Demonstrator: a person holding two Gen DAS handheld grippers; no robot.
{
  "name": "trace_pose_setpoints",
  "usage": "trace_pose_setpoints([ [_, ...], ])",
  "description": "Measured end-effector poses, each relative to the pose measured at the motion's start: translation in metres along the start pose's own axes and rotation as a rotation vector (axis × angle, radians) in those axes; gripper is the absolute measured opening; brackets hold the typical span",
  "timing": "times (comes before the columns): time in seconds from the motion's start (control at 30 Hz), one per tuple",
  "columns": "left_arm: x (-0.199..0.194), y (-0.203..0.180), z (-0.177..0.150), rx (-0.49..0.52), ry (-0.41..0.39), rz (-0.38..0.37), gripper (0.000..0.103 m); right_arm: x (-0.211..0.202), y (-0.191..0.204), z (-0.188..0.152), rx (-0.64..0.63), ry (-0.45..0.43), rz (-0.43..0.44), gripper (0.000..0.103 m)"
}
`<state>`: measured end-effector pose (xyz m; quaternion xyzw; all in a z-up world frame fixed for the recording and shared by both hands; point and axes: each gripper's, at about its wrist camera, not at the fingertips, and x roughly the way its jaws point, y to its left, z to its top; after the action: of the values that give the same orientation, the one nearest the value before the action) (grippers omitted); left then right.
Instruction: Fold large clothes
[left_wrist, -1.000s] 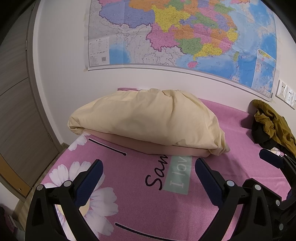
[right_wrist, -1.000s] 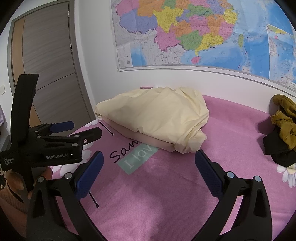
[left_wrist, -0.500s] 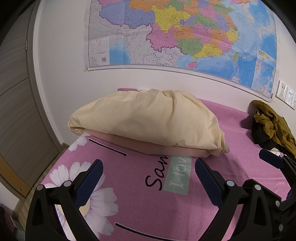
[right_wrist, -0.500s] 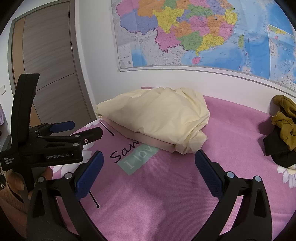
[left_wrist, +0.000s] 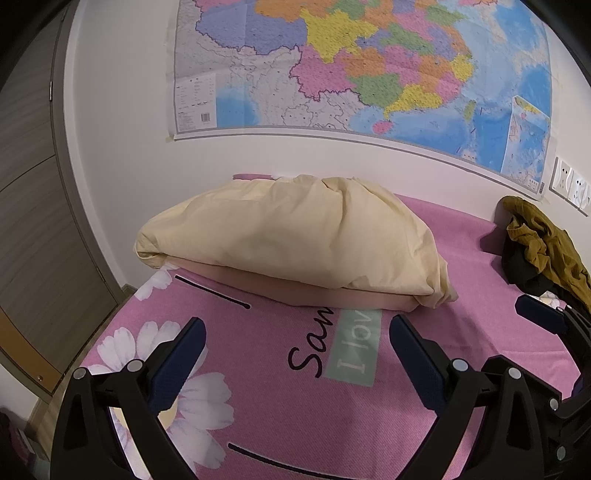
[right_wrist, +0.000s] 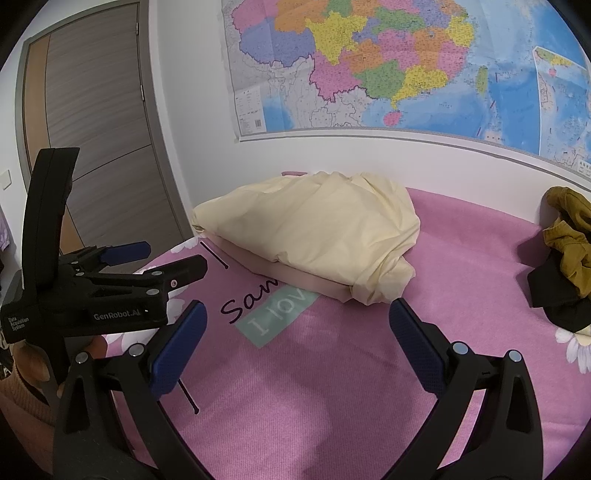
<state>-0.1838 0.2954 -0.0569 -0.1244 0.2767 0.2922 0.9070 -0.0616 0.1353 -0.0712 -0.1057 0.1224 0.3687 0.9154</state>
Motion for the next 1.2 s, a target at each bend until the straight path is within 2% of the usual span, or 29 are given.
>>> trace_pose_setpoints([
  [1.2, 0.0001, -0.0041, -0.0043, 0.007, 0.005, -0.003, 0.096, -0.0002, 0.0027, -0.0029, 0.005, 0.001, 0.005, 0.097],
])
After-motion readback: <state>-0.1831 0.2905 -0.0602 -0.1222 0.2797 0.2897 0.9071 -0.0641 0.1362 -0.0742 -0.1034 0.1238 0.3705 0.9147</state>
